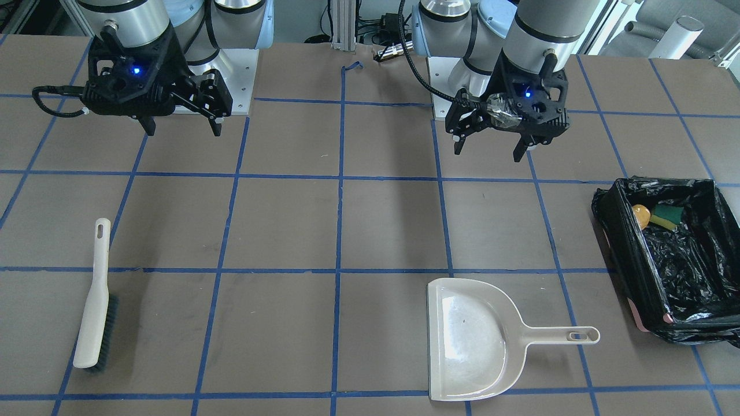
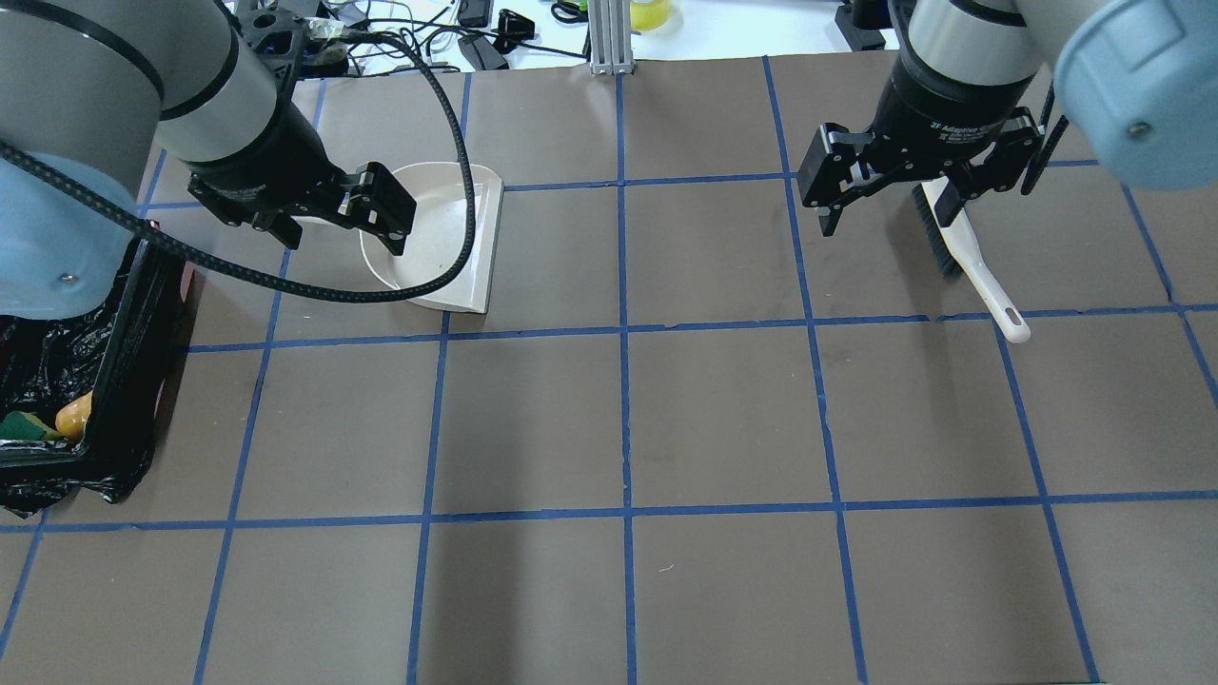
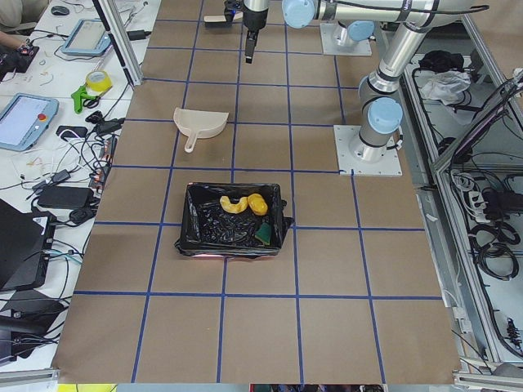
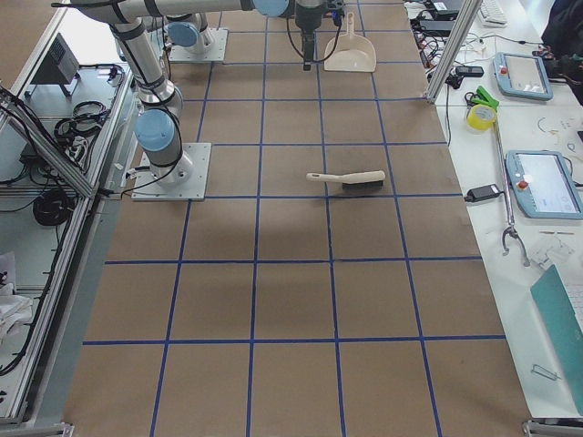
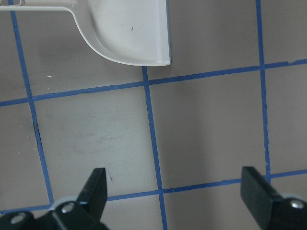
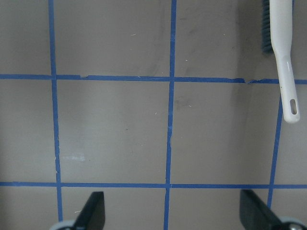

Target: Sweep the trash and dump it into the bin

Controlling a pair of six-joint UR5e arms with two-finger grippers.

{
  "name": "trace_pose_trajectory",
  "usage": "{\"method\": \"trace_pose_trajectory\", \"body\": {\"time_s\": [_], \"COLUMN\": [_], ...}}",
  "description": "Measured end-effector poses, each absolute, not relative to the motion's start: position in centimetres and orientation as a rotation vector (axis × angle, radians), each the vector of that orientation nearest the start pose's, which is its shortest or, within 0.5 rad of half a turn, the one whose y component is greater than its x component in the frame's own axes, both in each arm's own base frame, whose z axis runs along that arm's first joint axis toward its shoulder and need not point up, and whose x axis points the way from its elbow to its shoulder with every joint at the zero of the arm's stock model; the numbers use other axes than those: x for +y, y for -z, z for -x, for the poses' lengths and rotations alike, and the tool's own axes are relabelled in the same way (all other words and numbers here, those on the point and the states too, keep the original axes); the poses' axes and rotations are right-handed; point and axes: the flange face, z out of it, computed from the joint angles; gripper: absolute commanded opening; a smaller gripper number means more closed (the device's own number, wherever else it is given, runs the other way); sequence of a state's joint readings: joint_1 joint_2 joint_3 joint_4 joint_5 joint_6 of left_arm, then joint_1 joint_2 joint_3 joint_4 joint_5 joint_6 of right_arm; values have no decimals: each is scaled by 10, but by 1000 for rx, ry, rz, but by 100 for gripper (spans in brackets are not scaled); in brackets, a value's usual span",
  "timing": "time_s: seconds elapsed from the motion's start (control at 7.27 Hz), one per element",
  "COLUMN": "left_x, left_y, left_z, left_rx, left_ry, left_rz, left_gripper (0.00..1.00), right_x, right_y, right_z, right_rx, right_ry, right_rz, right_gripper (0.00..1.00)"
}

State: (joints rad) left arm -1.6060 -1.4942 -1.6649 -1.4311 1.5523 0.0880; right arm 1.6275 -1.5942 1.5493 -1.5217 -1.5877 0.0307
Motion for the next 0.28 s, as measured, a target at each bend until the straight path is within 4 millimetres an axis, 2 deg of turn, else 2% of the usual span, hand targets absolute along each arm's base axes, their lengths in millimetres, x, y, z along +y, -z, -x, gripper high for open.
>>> {"method": "trace_pose_trajectory", "body": {"time_s": [0.28], "left_x": [-468], "left_y": [-495], "left_z": [151], "left_rx": [3131], "left_ry": [202], "left_rz": [-197], "left_gripper": [100], "right_x": [-473], "right_y": [-506], "right_z": [-159], "right_rx": [3158], "right_ry": [-4], "right_rz": [41], "right_gripper": [100]}}
